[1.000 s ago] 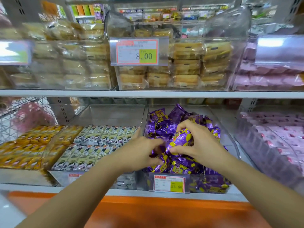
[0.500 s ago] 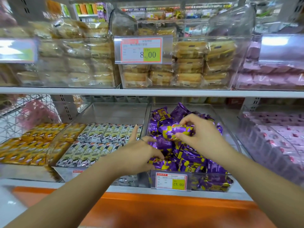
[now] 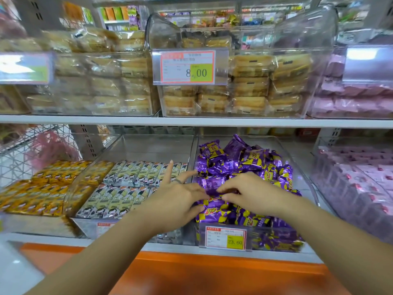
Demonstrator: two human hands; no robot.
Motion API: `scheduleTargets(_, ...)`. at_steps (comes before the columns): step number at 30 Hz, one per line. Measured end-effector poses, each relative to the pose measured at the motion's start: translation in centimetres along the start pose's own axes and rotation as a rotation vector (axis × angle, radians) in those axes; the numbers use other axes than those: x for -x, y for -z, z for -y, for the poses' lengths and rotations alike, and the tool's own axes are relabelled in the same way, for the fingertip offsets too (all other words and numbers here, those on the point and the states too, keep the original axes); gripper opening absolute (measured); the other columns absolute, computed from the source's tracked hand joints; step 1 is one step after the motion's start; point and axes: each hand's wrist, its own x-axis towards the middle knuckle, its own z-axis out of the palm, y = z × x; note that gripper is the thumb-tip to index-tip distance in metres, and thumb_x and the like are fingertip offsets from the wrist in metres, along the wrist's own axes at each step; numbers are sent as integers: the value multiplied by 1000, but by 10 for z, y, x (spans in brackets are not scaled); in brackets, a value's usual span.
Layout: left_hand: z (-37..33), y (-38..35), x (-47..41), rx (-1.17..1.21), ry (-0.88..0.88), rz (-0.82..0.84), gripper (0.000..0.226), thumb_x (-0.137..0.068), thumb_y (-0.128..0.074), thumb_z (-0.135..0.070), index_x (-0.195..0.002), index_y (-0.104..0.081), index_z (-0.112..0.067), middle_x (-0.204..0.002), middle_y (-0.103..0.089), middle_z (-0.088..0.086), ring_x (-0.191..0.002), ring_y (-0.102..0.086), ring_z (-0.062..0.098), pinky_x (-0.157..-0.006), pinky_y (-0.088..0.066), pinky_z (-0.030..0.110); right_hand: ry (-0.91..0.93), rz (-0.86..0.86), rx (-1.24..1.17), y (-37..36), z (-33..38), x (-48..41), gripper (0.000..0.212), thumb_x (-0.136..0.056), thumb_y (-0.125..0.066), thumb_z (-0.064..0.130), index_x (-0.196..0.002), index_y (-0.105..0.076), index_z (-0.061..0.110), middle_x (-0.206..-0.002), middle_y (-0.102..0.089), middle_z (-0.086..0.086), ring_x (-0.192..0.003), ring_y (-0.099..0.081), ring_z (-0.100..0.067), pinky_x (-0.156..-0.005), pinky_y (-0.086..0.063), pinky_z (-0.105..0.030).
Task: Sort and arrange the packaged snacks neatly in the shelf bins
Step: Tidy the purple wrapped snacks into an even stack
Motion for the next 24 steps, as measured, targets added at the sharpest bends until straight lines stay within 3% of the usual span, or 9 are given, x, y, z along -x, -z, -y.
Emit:
scheduleTargets(5, 1, -6, -2, 44, 12, 1, 33, -98, -41, -43, -126, -57, -35, -126, -54, -21, -145, -5, 8, -111, 21, 55, -20, 139, 243, 22, -9, 24, 41, -79, -70, 43, -117, -64, 28, -111, -65, 11, -102, -57, -8, -89, -46, -28)
scheduleTargets(9, 0, -6, -3, 38, 24, 11, 34, -98, -40, -43, -128, -55, -35, -126, -53, -21, -145, -4, 7, -111, 20, 57, -21, 165, 298, 16, -5, 29, 43, -78, -72, 39, -118, -59, 31, -108, -61, 8, -102, -51, -12, -82, -34, -25)
scheduleTargets(11, 1, -9, -3, 23, 13, 6, 44, -96, -32, -51, -130, -53, -36, -126, -53, -20, -146, -3, 8, -109, 23, 56, -29, 110, 266, 25, -4, 33, 39, -78, -71, 36, -115, -61, 31, -102, -61, 8, -96, -53, -11, -79, -39, -25)
scheduleTargets(13, 1, -9, -2, -18, -14, 1, 61, -87, -18, -61, -132, -52, -37, -126, -52, -19, -146, -2, 11, -106, 25, 54, -49, -11, 193, 41, -5, 37, 32, -77, -68, 32, -108, -63, 31, -88, -63, 7, -77, -54, -3, -71, -45, -25)
scheduleTargets(15, 1, -9, -2, -40, -17, 30, 51, -93, -27, -57, -134, -49, -38, -127, -50, -18, -146, 1, 11, -106, 24, 55, -59, -188, 80, 53, -4, 37, 22, -74, -66, 31, -96, -64, 31, -67, -59, 9, -60, -51, 0, -57, -38, -19)
scheduleTargets(17, 1, -10, -2, -8, -9, 29, 41, -97, -37, -50, -134, -49, -39, -127, -49, -17, -146, 2, 11, -106, 24, 55, -51, -364, 13, 53, -3, 31, 18, -76, -66, 28, -93, -63, 32, -57, -55, 16, -57, -49, -1, -57, -38, -23)
scheduleTargets(20, 3, -13, -2, -26, -30, 8, 57, -88, -19, -60, -133, -50, -41, -125, -49, -17, -146, 2, 12, -106, 24, 56, -51, -420, 54, 27, 1, 11, 22, -83, -61, 23, -103, -58, 33, -59, -46, 14, -73, -52, -13, -64, -41, -30)
scheduleTargets(22, 3, -15, -1, -28, -52, -17, 75, -76, -5, -64, -130, -52, -42, -125, -47, -16, -146, 2, 12, -107, 24, 57, -65, -329, 66, 4, -1, -3, 24, -86, -61, 22, -107, -57, 31, -72, -46, 12, -89, -56, -19, -69, -40, -30)
scheduleTargets(24, 5, -16, 0, 1, -54, -65, 75, -74, -6, -64, -125, -56, -41, -126, -43, -16, -146, 0, 10, -108, 24, 53, -81, -221, 22, -12, -6, -14, 25, -86, -63, 21, -109, -58, 30, -77, -48, 6, -92, -58, -20, -72, -42, -30)
